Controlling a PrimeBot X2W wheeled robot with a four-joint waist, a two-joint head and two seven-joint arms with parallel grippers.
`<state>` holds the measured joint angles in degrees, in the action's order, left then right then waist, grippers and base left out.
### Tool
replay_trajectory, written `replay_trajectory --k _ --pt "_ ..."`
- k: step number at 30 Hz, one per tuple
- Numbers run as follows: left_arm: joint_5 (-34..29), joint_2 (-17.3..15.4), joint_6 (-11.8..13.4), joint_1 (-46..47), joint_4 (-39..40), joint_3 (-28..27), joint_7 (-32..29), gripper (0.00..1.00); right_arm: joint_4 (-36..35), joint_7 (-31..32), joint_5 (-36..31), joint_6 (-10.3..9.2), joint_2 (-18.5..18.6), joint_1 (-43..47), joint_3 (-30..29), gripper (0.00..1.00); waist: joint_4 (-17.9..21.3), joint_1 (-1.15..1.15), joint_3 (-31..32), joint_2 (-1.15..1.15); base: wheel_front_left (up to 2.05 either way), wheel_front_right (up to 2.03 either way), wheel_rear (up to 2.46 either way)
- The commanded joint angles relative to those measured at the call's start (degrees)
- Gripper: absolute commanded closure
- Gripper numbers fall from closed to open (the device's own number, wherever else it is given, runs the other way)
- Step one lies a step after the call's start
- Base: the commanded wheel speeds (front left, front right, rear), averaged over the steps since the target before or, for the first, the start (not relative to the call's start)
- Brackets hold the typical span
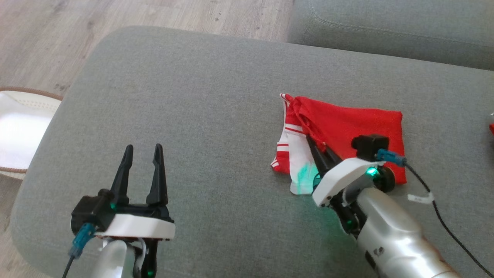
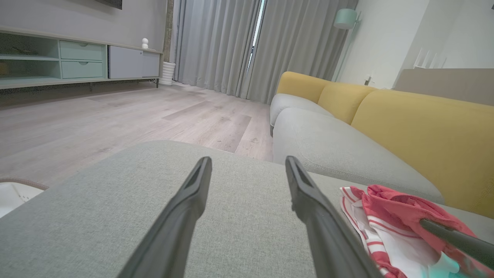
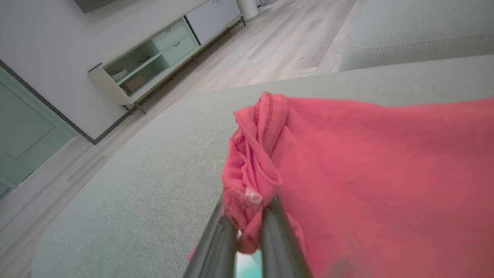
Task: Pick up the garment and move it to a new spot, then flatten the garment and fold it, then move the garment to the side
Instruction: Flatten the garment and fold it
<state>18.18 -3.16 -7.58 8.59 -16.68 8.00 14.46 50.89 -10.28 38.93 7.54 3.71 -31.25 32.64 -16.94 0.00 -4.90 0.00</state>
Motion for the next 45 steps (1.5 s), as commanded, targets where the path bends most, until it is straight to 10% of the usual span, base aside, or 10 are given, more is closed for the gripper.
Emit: replay_trajectory --k 1,2,13,19,28,45 --pt "-0.1 -0.4 0.1 1.6 1.4 -1.8 0.5 0.0 -1.5 -1.2 1.1 -0.05 -0.8 -2.3 1.7 1.0 -0.1 0.0 0.0 0.0 0.0 0.0 0.0" --pt "0.0 -0.4 0.1 1.6 1.0 -1.4 0.5 0.0 -1.9 -2.3 1.6 -0.05 -0.8 -2.8 4.7 0.0 0.0 0.0 0.0 0.0 0.0 0.0 0.0" --pt "0.1 -0.4 0.1 1.3 1.1 -3.2 0.5 0.0 -3.2 -3.9 4.8 -0.05 -0.8 -5.8 10.6 0.0 4.0 0.0 1.0 0.0 0.0 0.0 0.0" --pt "0.1 -0.2 0.1 1.2 4.5 -4.2 0.5 0.0 -2.7 -4.7 -7.3 -0.05 -0.8 -8.5 -0.5 0.0 8.4 0.0 0.8 0.0 0.0 0.0 0.0" --pt "-0.6 0.1 0.1 1.0 7.0 -4.8 0.5 0.0 -19.9 -4.7 -29.9 -0.05 -0.8 4.3 -23.3 0.0 13.5 0.0 0.4 0.0 0.0 0.0 0.0" --pt "-2.5 0.3 0.1 -2.0 8.7 -6.5 0.5 0.0 -35.5 -4.7 -28.6 -0.05 -0.8 19.7 -29.9 0.0 15.5 0.0 0.1 0.0 0.0 0.0 0.0"
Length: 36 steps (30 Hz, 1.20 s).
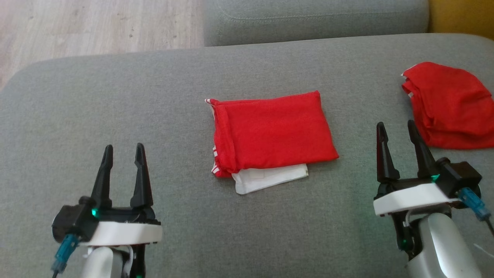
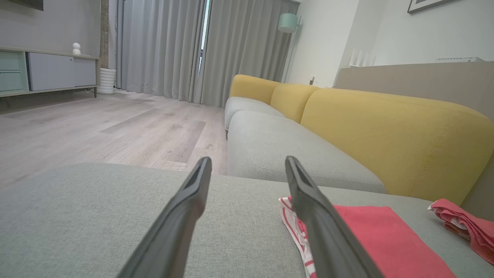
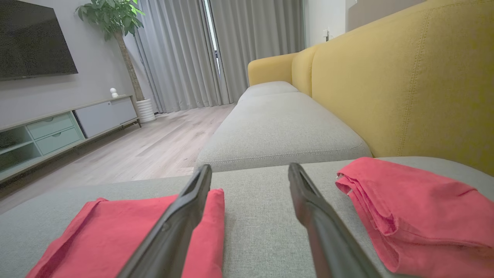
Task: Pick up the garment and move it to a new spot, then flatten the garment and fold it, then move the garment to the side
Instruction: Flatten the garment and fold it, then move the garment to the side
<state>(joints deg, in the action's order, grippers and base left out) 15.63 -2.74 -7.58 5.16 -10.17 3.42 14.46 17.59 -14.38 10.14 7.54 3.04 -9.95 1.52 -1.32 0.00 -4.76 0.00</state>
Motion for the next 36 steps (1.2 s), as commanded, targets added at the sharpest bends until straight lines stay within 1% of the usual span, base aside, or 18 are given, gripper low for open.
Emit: replay_trajectory --k 1,5,10,12,15,21,25,30,31,32,33,36 --pt "0.1 -0.2 0.1 1.5 2.1 -1.7 0.5 0.0 -2.2 -0.6 0.1 -0.05 -0.2 -1.6 1.1 0.0 -0.3 0.0 0.0 0.0 0.0 0.0 0.0" --pt "0.2 -0.1 0.1 2.3 2.1 -0.5 0.5 0.0 -1.9 -0.6 -0.8 -0.05 -0.2 -2.0 0.5 0.0 -1.3 0.0 -0.6 0.0 0.0 0.0 0.0" --pt "0.3 -0.1 0.1 3.7 2.3 0.4 0.5 0.0 -0.5 -0.6 -1.9 -0.05 -0.2 -4.2 0.5 0.0 -3.1 0.0 -2.9 0.0 0.0 0.0 0.0" --pt "0.6 -0.1 0.1 4.4 2.1 1.0 0.5 0.0 5.0 0.4 -2.8 -0.05 -0.2 -7.1 1.9 0.0 -4.9 0.0 -5.0 0.0 0.0 0.0 0.0" --pt "0.8 -0.1 0.1 5.1 1.8 1.8 0.5 0.0 10.4 2.7 -2.6 -0.05 -0.2 -10.0 2.6 0.0 -6.4 0.0 -6.3 0.0 0.0 0.0 0.0" --pt "1.5 -0.1 0.1 6.3 1.1 2.9 0.5 0.0 22.7 6.8 0.3 -0.05 -0.2 -15.1 3.6 0.0 -9.0 0.0 -8.0 0.0 0.0 0.0 0.0" --pt "2.0 -0.1 0.1 6.9 0.7 3.5 0.5 0.0 29.8 7.2 2.0 -0.05 -0.2 -17.7 5.5 0.0 -10.3 0.0 -8.6 0.0 0.0 0.0 0.0" --pt "2.2 -0.1 0.1 6.9 0.6 3.3 0.5 0.0 35.7 5.7 3.3 -0.05 -0.2 -20.2 7.8 0.0 -10.4 0.0 -8.6 0.0 0.0 0.0 0.0" --pt "2.1 -0.1 0.1 6.8 0.6 3.2 0.5 0.0 36.5 5.1 3.2 -0.05 -0.2 -20.7 8.4 0.11 -10.2 0.0 -8.5 0.0 0.0 0.0 0.0" --pt "2.0 -0.1 0.1 6.8 0.5 3.2 0.5 0.0 37.1 4.5 3.0 -0.05 -0.2 -21.2 8.7 0.61 -9.9 0.0 -8.4 0.0 0.0 0.0 0.0" --pt "2.0 -0.1 0.1 6.8 0.5 3.1 0.5 0.0 37.6 3.8 2.5 -0.05 -0.2 -21.7 9.0 1.0 -9.5 0.0 -8.2 0.0 0.0 0.0 0.0" --pt "1.2 -0.1 0.1 6.8 1.0 2.9 0.5 0.0 38.3 1.8 0.1 -0.05 -0.2 -23.2 9.3 1.0 -8.0 0.0 -7.5 0.0 0.0 0.0 0.0"
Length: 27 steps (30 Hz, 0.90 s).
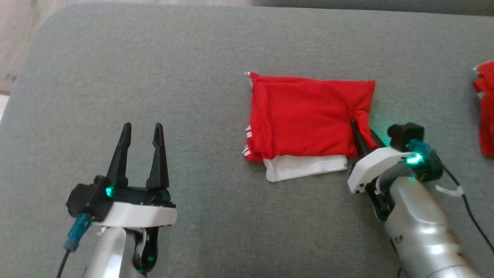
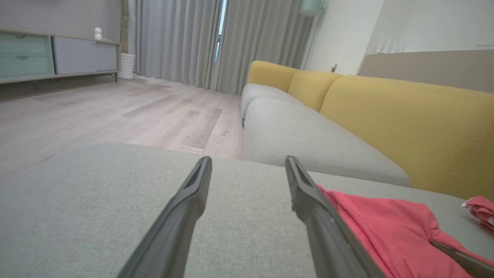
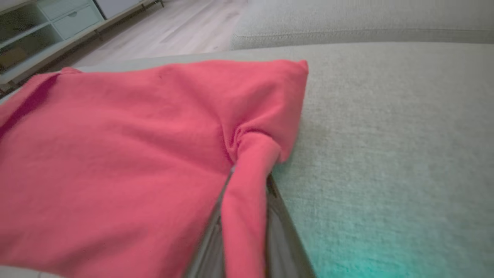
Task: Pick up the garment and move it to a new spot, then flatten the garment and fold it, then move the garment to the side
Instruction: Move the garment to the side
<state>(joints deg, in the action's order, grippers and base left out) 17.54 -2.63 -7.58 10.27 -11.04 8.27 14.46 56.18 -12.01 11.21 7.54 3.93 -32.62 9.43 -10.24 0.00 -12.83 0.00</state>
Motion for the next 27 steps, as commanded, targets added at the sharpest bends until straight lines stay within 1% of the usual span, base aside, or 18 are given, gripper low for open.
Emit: replay_trajectory --k 1,3,4,8,10,11,13,17,20,24,27 --pt "-1.4 -0.2 0.1 1.6 2.1 -2.1 0.5 0.0 -0.3 -1.0 -1.9 -0.05 -1.0 -0.9 1.2 1.0 1.6 0.0 0.8 0.0 0.0 0.0 0.0" --pt "-1.8 -0.2 0.1 1.4 2.6 -1.9 0.5 0.0 -0.7 -1.8 -3.6 -0.05 -1.0 -1.2 1.0 1.0 2.9 0.0 1.6 0.0 0.0 0.0 0.0" --pt "-1.8 -0.2 0.1 1.4 2.6 -1.9 0.5 0.0 -0.7 -1.8 -3.6 -0.05 -1.0 -1.2 1.0 1.0 2.9 0.0 1.6 0.0 0.0 0.0 0.0" --pt "-2.3 -0.2 0.1 0.8 2.8 -1.0 0.5 0.0 -2.9 -2.6 -8.5 -0.05 -1.0 -0.8 0.3 1.0 6.3 0.0 3.5 0.0 0.0 0.0 0.0" --pt "-2.5 -0.2 0.1 0.5 3.0 -0.5 0.5 0.0 -4.4 -2.7 -11.2 -0.05 -1.0 -0.5 -0.4 1.0 8.3 0.0 4.3 0.0 0.0 0.0 0.0" --pt "-3.4 -0.2 0.1 0.1 3.5 -0.1 0.5 0.0 -5.7 -2.7 -13.7 -0.05 -1.0 -0.4 -0.4 1.0 10.5 0.0 4.8 0.0 0.0 0.0 0.0" --pt "-4.3 -0.2 0.1 -0.3 4.0 0.8 0.5 0.0 -7.0 -2.5 -16.2 -0.05 -0.6 -0.8 -0.7 1.0 12.7 0.0 5.0 0.0 0.0 0.0 0.0" --pt "-4.4 -0.2 0.1 -0.2 4.6 2.3 0.5 0.0 -9.6 -1.0 -19.0 -0.05 2.5 -2.4 -1.0 1.0 16.3 0.0 4.2 0.0 0.0 0.0 0.0" --pt "-4.4 -0.2 0.1 0.7 5.2 3.0 0.5 0.0 -11.6 0.3 -19.9 -0.05 5.8 -4.2 -1.2 1.0 18.3 0.0 2.8 0.0 0.0 0.0 0.0" --pt "-4.4 -0.2 0.1 2.1 5.7 3.8 0.5 0.0 -13.7 2.1 -19.7 -0.05 10.1 -6.9 -1.4 1.0 20.0 0.0 0.5 0.0 0.0 0.0 0.0" --pt "-4.8 -0.3 0.1 3.4 6.1 4.1 0.5 0.0 -14.4 3.3 -19.5 -0.05 13.4 -8.9 -1.8 1.0 20.3 0.0 -1.3 0.0 0.0 0.0 0.0"
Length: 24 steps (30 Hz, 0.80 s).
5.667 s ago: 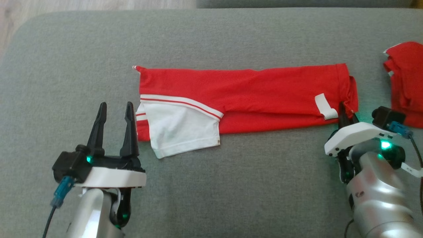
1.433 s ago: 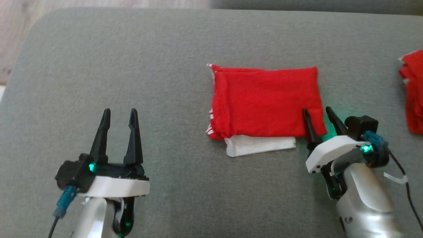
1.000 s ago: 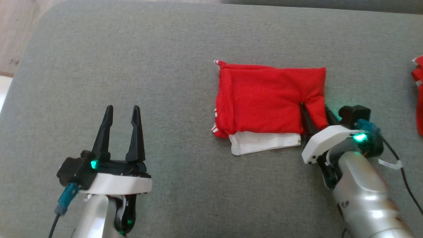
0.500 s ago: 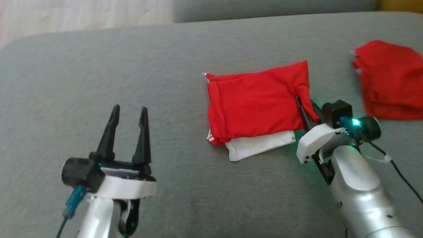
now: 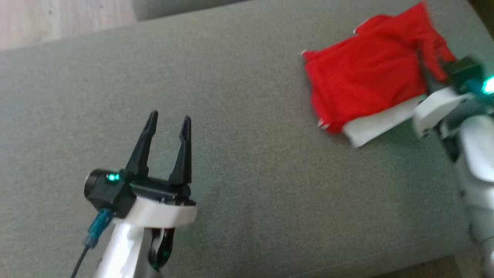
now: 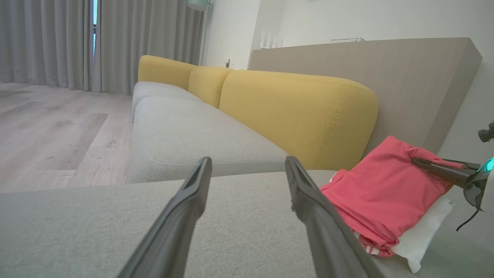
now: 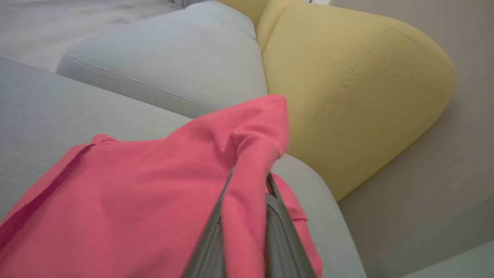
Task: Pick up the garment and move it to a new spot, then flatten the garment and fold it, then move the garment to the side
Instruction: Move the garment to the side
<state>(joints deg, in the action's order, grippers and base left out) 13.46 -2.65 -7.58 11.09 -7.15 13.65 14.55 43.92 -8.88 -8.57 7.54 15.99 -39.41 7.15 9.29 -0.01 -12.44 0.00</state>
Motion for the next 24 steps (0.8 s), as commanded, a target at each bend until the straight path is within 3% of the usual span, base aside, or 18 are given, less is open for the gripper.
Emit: replay_trajectory --k 1,8,13,14,15,16,24 --pt "-0.7 -0.3 0.1 3.1 2.4 -1.1 0.4 0.0 -2.3 0.6 0.3 -0.05 2.3 -2.7 0.0 1.0 0.7 0.01 -2.3 0.0 0.0 0.0 0.0" --pt "0.2 -0.9 0.1 6.0 4.3 0.1 0.4 0.0 -1.3 2.4 -1.5 -0.05 8.6 -5.7 -4.7 1.0 -0.6 0.01 -5.8 0.0 0.0 0.0 0.0" --pt "0.8 -1.5 0.1 6.8 4.6 0.3 0.4 0.0 -0.1 2.5 -2.2 -0.05 9.4 -6.8 -7.6 1.0 -1.5 0.01 -7.5 0.0 0.0 0.0 0.0" --pt "0.9 -1.6 0.1 7.0 4.5 0.4 0.4 0.0 0.1 2.5 -2.4 -0.05 9.3 -6.9 -8.0 0.9 -1.7 0.01 -7.8 0.0 0.0 0.0 0.0" --pt "1.0 -1.7 0.1 7.1 4.5 0.4 0.4 0.0 0.3 2.4 -2.7 -0.05 9.3 -7.0 -8.7 0.35 -1.8 0.01 -8.1 0.0 0.0 0.0 0.0" --pt "1.1 -1.8 0.1 7.3 4.4 0.4 0.4 0.0 0.6 2.5 -3.0 -0.05 9.1 -7.1 -9.5 0.0 -2.0 0.01 -8.3 0.0 0.0 0.0 0.0" --pt "1.6 -1.6 0.1 7.9 3.5 0.1 0.4 0.0 0.6 1.6 -4.7 -0.05 6.1 -6.4 -14.1 0.0 -3.5 0.01 -7.2 0.0 0.0 0.0 0.0"
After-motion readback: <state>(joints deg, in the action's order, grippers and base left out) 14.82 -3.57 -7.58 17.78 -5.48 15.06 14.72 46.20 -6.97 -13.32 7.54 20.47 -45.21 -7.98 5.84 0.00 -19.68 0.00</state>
